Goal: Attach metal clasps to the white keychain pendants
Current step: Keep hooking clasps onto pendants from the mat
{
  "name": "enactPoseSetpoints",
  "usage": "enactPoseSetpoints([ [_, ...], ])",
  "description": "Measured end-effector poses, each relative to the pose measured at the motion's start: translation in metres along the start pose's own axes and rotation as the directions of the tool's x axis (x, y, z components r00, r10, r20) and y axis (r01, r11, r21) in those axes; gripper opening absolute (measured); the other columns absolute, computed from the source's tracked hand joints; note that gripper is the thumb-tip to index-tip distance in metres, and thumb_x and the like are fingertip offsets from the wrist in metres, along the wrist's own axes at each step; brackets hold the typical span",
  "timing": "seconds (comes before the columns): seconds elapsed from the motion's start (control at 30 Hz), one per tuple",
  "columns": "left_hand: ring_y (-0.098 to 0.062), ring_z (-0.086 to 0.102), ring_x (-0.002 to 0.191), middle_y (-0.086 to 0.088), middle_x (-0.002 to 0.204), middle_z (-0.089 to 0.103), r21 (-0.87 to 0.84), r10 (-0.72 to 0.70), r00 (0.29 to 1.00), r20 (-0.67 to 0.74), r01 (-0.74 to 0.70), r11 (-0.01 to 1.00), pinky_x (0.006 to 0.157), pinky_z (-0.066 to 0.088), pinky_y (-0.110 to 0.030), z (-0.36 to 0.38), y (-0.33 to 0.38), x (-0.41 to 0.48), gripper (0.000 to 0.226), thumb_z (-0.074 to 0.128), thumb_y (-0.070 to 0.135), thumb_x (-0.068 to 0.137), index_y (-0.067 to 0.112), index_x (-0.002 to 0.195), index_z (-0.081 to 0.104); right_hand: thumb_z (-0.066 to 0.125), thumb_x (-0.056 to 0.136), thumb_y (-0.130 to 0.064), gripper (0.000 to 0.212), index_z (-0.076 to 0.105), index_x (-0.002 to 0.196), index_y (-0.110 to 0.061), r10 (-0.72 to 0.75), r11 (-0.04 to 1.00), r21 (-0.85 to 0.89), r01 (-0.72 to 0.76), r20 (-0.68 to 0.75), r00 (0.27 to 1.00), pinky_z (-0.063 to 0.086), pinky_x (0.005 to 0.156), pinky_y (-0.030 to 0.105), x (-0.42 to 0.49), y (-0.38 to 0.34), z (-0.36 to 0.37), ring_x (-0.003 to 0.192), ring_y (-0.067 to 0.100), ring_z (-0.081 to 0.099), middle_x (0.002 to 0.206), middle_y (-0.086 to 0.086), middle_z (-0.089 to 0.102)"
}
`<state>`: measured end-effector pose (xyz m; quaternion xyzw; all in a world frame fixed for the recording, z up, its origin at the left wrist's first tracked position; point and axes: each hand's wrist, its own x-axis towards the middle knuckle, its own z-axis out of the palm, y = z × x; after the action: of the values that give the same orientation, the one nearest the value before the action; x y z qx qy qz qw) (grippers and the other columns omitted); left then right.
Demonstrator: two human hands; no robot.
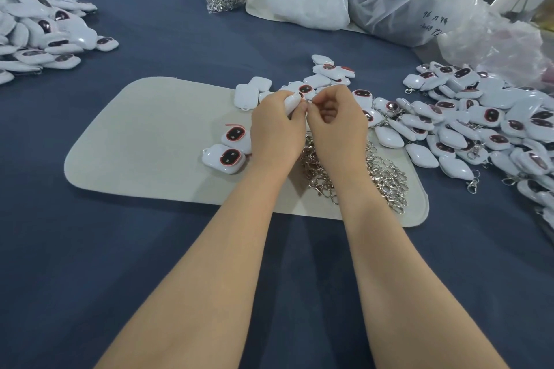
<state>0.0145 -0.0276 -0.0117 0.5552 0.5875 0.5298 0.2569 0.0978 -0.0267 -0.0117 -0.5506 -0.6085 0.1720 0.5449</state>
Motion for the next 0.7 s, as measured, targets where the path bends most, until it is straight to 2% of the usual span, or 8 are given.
enactPoseSetpoints([
  [0.17, -0.009, 0.037, 0.057, 0.009, 0.057, 0.038, -0.001, 0.009, 1.0, -0.007, -0.009, 1.0, 0.055, 0.021, -0.027, -0.0013, 0.0017, -0.0011, 0.044, 0.054, 0.012, 0.091, 0.025, 0.056, 0.031, 0.061, 0.084, -0.003, 0.013, 0.053, 0.085, -0.014, -0.017, 1.0, 0.005, 0.017, -0.023, 1.0, 0.043, 0.066, 0.01, -0.0009, -0.0016, 0.0005, 0.065, 0.001, 0.049, 0.072, -0.014, 0.053],
  [0.3, -0.016, 0.038, 0.065, 0.01, 0.06, 0.04, 0.015, -0.006, 1.0, -0.008, 0.006, 1.0, 0.056, 0.022, -0.026, -0.002, 0.0021, -0.001, 0.042, 0.054, 0.016, 0.092, 0.026, 0.058, 0.033, 0.061, 0.084, -0.003, 0.011, 0.056, 0.085, -0.013, -0.001, 1.0, 0.018, 0.001, -0.017, 1.0, 0.044, 0.069, 0.013, -0.001, -0.0015, 0.0005, 0.067, 0.005, 0.05, 0.073, -0.011, 0.054],
  [0.47, -0.02, 0.04, 0.069, 0.01, 0.061, 0.04, 0.057, 0.009, 1.0, -0.007, -0.009, 0.998, 0.056, 0.022, -0.026, -0.0011, 0.0005, -0.0009, 0.04, 0.053, 0.017, 0.093, 0.025, 0.059, 0.035, 0.061, 0.084, -0.003, 0.012, 0.057, 0.084, -0.014, 0.016, 1.0, 0.017, -0.016, 0.002, 1.0, 0.043, 0.068, 0.01, -0.0005, -0.0003, 0.0005, 0.066, 0.001, 0.05, 0.073, -0.014, 0.054],
  [0.57, -0.018, 0.04, 0.064, 0.01, 0.061, 0.041, 0.082, 0.012, 1.0, -0.001, -0.012, 0.997, 0.053, 0.02, -0.025, -0.0005, -0.0009, 0.0, 0.033, 0.053, 0.017, 0.093, 0.02, 0.063, 0.04, 0.06, 0.084, -0.002, 0.012, 0.056, 0.084, -0.013, 0.015, 1.0, 0.006, -0.015, 0.031, 0.999, 0.043, 0.068, 0.01, 0.0004, 0.0009, -0.0006, 0.065, -0.001, 0.049, 0.073, -0.014, 0.054],
  [0.63, -0.011, 0.038, 0.057, 0.009, 0.059, 0.039, 0.091, 0.011, 1.0, 0.003, -0.012, 0.996, 0.05, 0.02, -0.028, -0.0001, -0.0017, 0.0012, 0.037, 0.052, 0.016, 0.092, 0.02, 0.059, 0.036, 0.058, 0.084, -0.001, 0.013, 0.055, 0.085, -0.013, -0.015, 1.0, -0.012, 0.016, 0.052, 0.999, 0.043, 0.068, 0.012, 0.0, 0.0013, -0.0016, 0.066, 0.001, 0.049, 0.074, -0.011, 0.055],
  [0.7, -0.009, 0.035, 0.053, 0.008, 0.056, 0.038, 0.094, 0.011, 1.0, 0.006, -0.011, 0.996, 0.046, 0.022, -0.023, -0.0003, -0.0017, 0.002, 0.041, 0.052, 0.014, 0.091, 0.022, 0.056, 0.032, 0.059, 0.085, -0.002, 0.013, 0.053, 0.085, -0.014, -0.053, 0.998, -0.035, 0.055, 0.064, 0.997, 0.043, 0.069, 0.014, -0.0007, 0.0014, -0.0022, 0.069, 0.007, 0.05, 0.077, -0.006, 0.056],
])
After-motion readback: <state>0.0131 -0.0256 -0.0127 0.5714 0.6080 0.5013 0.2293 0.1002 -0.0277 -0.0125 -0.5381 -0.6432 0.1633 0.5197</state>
